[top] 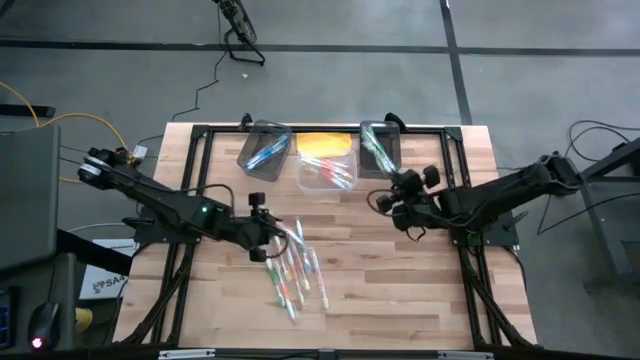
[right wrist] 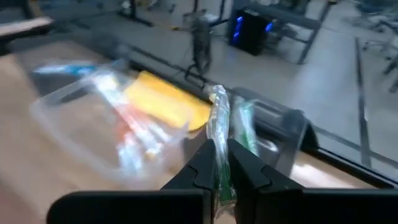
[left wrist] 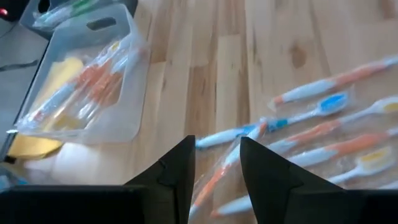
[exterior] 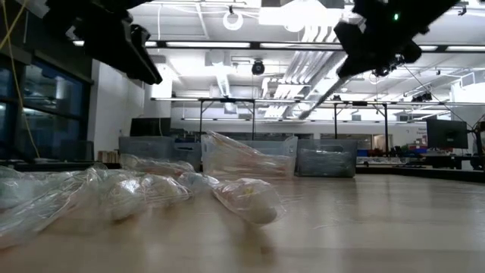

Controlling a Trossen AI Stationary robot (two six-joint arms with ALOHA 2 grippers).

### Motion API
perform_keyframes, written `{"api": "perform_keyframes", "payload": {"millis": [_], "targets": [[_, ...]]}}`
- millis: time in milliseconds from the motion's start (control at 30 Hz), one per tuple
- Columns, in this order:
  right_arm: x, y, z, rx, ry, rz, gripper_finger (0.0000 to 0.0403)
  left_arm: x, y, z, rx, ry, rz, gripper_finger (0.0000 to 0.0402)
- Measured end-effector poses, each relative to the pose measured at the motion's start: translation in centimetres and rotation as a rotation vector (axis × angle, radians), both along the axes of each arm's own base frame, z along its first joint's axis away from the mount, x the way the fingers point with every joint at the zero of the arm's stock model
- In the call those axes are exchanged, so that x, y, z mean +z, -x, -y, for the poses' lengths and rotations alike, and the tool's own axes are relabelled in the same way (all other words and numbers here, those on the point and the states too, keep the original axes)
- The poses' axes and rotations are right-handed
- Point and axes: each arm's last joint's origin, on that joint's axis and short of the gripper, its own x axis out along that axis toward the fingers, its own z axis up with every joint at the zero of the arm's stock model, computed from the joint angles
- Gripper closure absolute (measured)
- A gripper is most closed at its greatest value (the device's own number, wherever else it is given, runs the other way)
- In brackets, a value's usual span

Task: Pick & Place Toothbrushes
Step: Put the green toothbrush into the right black bin

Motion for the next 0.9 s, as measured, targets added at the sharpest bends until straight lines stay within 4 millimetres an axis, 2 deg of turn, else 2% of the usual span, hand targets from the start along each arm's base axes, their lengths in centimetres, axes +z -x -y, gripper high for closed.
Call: {"api": "perform_keyframes", "payload": {"millis": [100,200,400,567,700,900], "targets": [[-0.7,1.0,1.2,-0.059,0.008,0.016,0.039,-0.5,0.9,-0.3,-0.007,0.033,0.068,0.028],[-0.6,1.3,2.7,-0.105,0.009,0.047,0.039,-1.0,1.5,-0.6,-0.013,0.055,0.112,0.028],[-1.6,0.6,6.7,-0.071,-0.059,0.088,0.039,-1.8,1.8,-0.7,-0.016,0.08,0.186,0.028],[-3.1,1.0,9.8,-0.081,-0.099,0.141,0.039,-2.2,1.9,-0.7,-0.014,0.087,0.193,0.028],[-3.6,1.6,11.2,-0.065,-0.137,0.193,0.039,-2.3,1.9,-0.7,-0.018,0.091,0.187,0.028],[-5.2,1.5,12.0,-0.044,-0.175,0.203,0.039,-2.3,1.9,-0.7,-0.019,0.091,0.188,0.028]]}}
